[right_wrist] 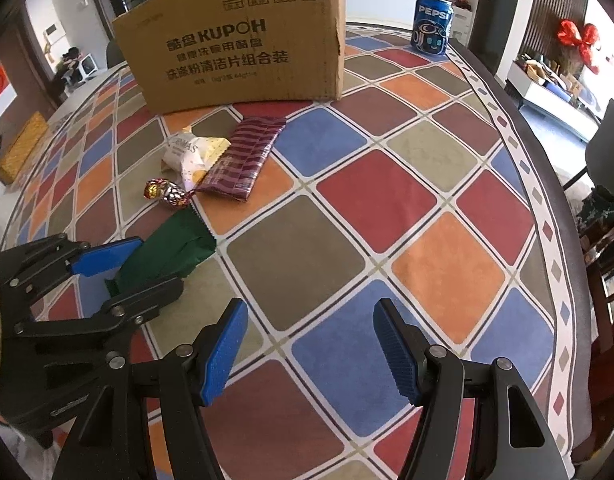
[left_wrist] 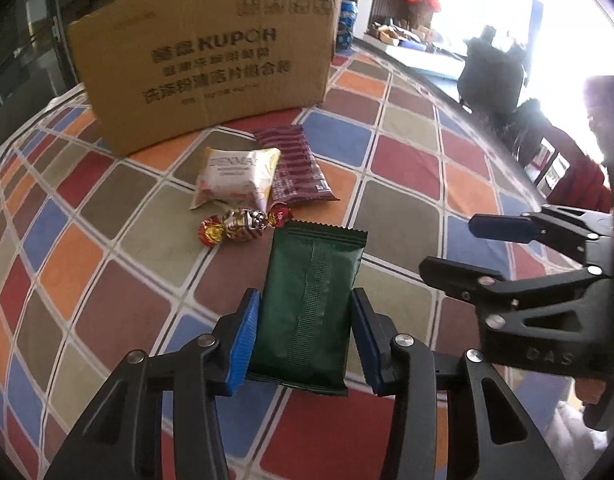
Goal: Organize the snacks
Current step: 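Grasp the dark green packet with the left gripper while the right grasps the wrapped candy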
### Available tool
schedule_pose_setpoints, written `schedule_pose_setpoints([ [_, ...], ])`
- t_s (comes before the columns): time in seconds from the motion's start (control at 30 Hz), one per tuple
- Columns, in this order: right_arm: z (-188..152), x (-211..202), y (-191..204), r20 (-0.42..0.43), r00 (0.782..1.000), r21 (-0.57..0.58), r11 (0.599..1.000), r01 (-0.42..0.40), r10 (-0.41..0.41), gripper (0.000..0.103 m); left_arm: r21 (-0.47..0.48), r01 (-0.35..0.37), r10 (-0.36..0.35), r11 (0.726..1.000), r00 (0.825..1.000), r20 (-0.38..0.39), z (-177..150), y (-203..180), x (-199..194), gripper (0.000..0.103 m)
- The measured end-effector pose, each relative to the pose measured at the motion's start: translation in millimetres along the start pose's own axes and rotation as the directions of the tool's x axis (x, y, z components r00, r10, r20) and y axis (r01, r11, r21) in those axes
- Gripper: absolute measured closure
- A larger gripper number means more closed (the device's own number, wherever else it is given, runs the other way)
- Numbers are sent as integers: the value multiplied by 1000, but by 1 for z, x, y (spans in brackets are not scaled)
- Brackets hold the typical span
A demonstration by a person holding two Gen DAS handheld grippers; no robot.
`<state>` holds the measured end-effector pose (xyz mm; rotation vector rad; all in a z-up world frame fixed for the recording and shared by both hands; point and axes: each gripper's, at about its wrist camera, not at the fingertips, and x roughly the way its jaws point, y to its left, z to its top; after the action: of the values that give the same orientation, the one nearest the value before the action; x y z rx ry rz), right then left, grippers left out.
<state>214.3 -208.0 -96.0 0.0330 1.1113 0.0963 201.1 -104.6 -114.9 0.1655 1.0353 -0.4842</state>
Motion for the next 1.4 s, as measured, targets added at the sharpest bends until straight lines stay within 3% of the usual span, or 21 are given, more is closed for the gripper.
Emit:
schedule_pose_setpoints([
  [0.13,3,-4,5,12,1000,-11,1000,-14,14,37,-52,6,-5,999,1000,30,-6,7,-19,58],
  [0.67,36,-8,58,73,987,-149,980,-131,143,39,-225,-115,137,968,987,85,-12,60,-47,58],
  [0.97,59,14,88,41,978,-198,961,-192,203,55,-277,-152,182,949,980,85,-7,85,-43,58],
  [1.4,73,49,104,-21,985,-217,961,-171,170,72,-311,-157,189,937,979,75,0,103,-28,58],
])
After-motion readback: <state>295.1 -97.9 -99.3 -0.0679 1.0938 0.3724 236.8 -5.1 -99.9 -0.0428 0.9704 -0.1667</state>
